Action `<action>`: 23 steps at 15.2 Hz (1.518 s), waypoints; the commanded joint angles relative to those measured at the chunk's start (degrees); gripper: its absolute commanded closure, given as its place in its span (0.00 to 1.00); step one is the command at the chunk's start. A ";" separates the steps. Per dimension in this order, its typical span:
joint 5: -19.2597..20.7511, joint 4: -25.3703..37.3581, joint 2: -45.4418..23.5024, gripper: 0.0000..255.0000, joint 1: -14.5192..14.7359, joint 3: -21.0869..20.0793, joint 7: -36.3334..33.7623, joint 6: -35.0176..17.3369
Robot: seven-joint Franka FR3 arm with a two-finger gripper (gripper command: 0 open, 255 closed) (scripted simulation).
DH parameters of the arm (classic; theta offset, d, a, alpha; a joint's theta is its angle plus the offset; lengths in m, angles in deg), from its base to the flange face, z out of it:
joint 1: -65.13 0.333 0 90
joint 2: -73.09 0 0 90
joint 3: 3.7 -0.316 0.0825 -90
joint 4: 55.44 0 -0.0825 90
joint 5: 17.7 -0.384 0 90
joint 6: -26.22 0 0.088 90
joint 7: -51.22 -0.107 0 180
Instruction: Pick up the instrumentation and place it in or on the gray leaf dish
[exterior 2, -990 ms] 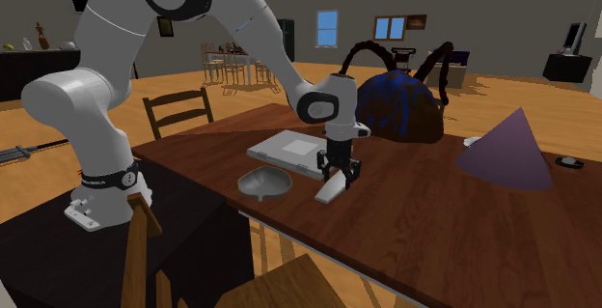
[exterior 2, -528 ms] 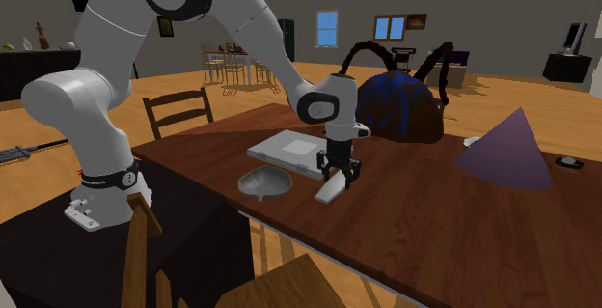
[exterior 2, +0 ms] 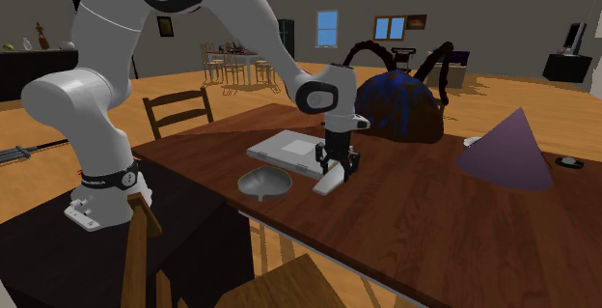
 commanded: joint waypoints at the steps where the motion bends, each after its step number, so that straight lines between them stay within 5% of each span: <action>1: -0.16 -0.23 1.28 1.00 -0.05 -0.14 0.04 1.04; 16: -1.34 0.61 9.13 1.00 -0.61 -0.90 0.72 9.70; 23: -3.25 -19.82 22.88 1.00 -2.06 -1.40 2.43 2.93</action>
